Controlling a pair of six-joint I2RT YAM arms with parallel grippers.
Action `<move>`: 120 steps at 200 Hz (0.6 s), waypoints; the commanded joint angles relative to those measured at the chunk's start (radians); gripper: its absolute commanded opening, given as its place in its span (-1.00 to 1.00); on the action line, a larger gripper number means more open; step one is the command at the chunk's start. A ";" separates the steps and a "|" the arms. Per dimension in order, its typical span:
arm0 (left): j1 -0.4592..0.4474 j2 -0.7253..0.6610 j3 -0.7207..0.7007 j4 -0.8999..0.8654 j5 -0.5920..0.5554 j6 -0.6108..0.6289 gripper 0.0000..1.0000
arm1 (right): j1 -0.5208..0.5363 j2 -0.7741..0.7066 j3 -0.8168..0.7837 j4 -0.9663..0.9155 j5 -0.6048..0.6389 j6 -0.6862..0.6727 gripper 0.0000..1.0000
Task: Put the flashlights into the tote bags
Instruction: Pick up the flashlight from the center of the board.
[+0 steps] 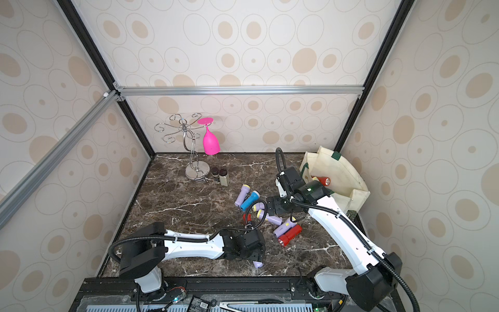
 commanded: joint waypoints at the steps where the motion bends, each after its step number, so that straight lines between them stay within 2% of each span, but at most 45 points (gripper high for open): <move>1: -0.020 0.017 0.037 -0.058 -0.015 -0.012 0.68 | 0.003 -0.041 -0.015 -0.012 0.031 -0.005 0.93; 58: -0.055 0.027 -0.003 -0.053 -0.006 -0.026 0.52 | 0.003 -0.072 -0.027 -0.033 0.086 -0.022 0.93; 91: -0.087 0.021 -0.023 -0.072 -0.023 -0.058 0.36 | 0.002 -0.071 -0.022 -0.031 0.096 -0.018 0.93; 120: -0.103 0.003 -0.058 -0.073 -0.036 -0.098 0.13 | 0.001 -0.077 -0.019 -0.027 0.106 -0.014 0.93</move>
